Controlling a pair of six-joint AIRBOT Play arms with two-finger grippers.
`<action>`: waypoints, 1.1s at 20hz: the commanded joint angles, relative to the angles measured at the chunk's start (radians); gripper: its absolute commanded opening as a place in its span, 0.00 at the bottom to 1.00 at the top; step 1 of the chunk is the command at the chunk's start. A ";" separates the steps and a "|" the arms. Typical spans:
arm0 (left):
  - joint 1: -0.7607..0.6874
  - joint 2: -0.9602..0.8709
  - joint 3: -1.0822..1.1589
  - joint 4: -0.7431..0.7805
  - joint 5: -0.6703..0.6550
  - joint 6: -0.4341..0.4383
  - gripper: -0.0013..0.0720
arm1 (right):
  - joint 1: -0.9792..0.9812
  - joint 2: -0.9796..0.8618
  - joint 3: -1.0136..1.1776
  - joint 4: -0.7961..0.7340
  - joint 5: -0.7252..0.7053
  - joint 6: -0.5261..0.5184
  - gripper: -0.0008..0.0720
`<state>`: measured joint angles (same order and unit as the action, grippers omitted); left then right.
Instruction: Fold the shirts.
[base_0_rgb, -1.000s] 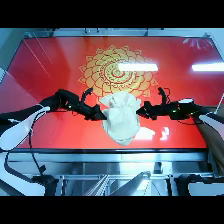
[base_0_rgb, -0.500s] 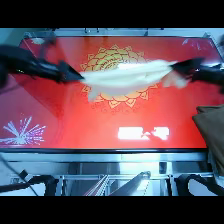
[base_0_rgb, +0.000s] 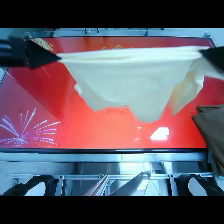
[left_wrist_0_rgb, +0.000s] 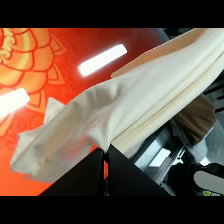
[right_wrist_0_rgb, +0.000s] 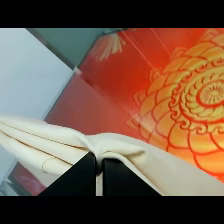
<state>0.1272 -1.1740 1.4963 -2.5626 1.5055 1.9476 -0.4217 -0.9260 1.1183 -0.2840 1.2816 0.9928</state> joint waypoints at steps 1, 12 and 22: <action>-0.040 0.013 -0.179 0.137 -0.042 0.000 0.04 | 0.082 -0.047 -0.076 -0.168 0.002 0.042 0.04; 0.092 -0.369 -0.415 0.230 0.043 0.042 1.00 | 0.069 -0.444 -0.284 -0.285 -0.184 -0.001 0.86; 0.148 -0.257 -0.550 0.174 0.064 -0.039 1.00 | 0.025 -0.509 -0.266 -0.294 -0.228 -0.001 0.86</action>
<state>0.2905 -1.4879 1.0454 -2.3447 1.5898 1.9320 -0.4191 -1.3987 0.8513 -0.5766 1.0977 0.9913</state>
